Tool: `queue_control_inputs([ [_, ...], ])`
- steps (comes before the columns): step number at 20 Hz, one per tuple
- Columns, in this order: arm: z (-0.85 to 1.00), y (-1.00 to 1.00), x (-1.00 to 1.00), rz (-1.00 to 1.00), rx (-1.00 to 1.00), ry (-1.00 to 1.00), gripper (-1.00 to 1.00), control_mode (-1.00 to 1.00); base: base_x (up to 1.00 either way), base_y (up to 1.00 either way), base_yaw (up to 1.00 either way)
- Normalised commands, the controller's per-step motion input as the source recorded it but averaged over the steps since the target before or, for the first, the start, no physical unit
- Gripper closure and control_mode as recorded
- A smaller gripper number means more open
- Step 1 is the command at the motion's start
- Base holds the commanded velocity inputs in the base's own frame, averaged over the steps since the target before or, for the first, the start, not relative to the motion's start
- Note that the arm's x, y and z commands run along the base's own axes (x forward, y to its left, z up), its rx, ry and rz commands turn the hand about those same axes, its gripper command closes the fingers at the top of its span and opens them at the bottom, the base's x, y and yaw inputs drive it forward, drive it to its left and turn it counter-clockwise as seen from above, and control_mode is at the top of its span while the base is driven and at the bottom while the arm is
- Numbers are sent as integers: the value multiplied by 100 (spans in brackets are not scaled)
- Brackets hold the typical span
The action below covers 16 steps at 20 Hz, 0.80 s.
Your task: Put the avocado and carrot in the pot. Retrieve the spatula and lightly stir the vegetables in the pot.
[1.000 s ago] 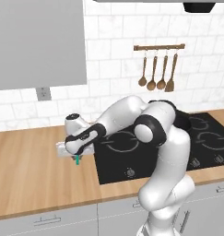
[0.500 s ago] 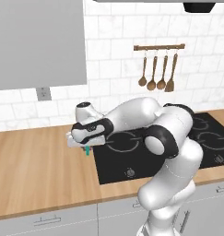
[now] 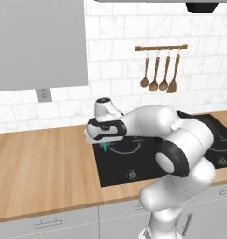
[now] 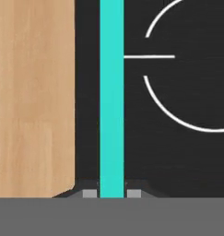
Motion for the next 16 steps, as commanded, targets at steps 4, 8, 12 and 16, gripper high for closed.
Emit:
queue_control_inputs([
  [4,63,-82,0,9,7,0,100,-100,0,0,0],
  [8,70,-58,0,7,25,-3,100,-100,0,0,0],
  [12,78,-47,0,1,28,-1,100,-100,0,0,0],
  [16,62,-52,0,-7,29,9,100,-100,0,0,0],
])
